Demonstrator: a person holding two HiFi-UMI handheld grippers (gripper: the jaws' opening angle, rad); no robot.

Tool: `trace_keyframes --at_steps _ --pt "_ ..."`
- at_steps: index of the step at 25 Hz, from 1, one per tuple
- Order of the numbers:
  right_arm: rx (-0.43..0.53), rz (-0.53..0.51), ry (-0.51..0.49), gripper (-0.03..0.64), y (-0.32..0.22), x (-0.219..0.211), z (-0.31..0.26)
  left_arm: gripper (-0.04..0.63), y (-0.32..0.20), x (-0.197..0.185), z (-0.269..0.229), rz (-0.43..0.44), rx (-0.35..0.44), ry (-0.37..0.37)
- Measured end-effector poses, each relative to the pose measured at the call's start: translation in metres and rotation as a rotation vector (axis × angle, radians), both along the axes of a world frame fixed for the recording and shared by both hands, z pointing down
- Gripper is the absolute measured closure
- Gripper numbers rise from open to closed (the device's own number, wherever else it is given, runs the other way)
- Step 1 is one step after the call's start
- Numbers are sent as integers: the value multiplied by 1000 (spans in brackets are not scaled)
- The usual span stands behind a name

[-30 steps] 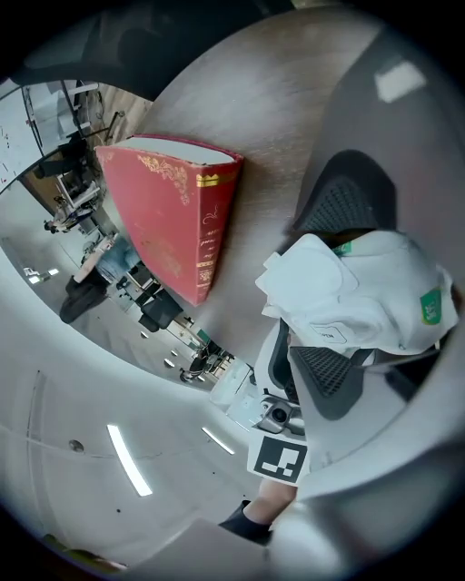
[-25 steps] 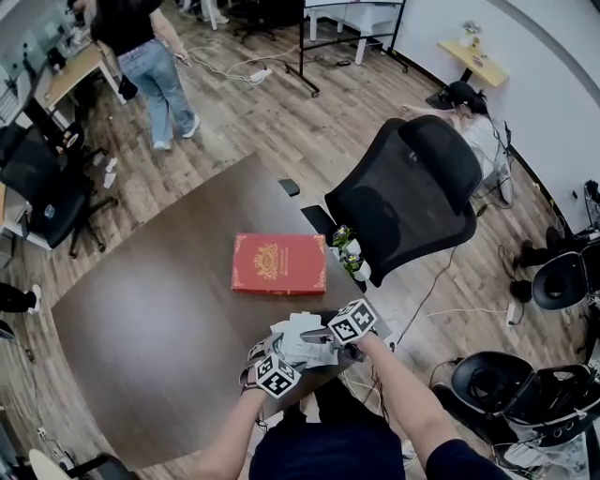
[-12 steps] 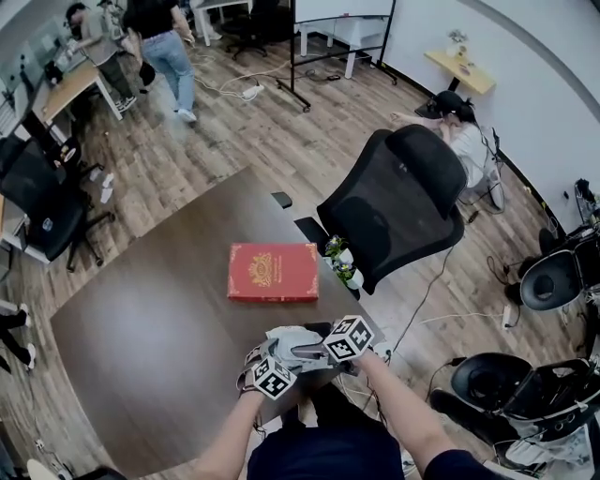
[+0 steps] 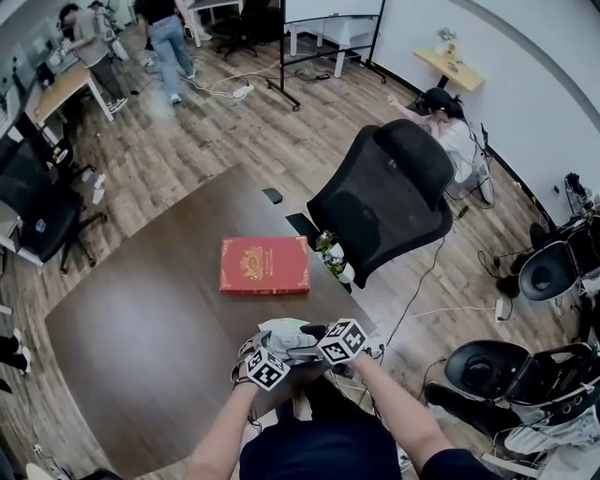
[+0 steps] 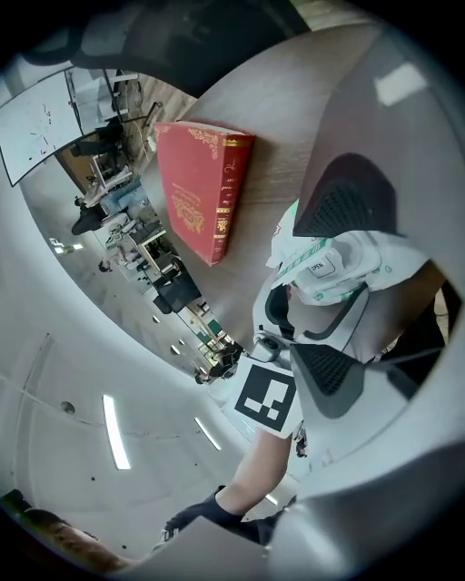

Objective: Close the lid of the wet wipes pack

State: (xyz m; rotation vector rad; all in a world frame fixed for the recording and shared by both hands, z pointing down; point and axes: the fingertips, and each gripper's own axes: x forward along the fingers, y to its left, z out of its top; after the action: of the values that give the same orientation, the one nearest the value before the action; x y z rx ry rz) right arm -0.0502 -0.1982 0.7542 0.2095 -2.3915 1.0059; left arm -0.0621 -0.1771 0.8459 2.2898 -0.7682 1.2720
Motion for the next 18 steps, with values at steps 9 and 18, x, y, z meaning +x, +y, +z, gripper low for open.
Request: trace_keyframes --at_steps 9,18 --pt "-34 65 48 328 10 3 12 141 0 1 -4 -1 -4 7" --pt "-25 153 156 425 6 6 34 141 -1 1 -1 -2 1 7"
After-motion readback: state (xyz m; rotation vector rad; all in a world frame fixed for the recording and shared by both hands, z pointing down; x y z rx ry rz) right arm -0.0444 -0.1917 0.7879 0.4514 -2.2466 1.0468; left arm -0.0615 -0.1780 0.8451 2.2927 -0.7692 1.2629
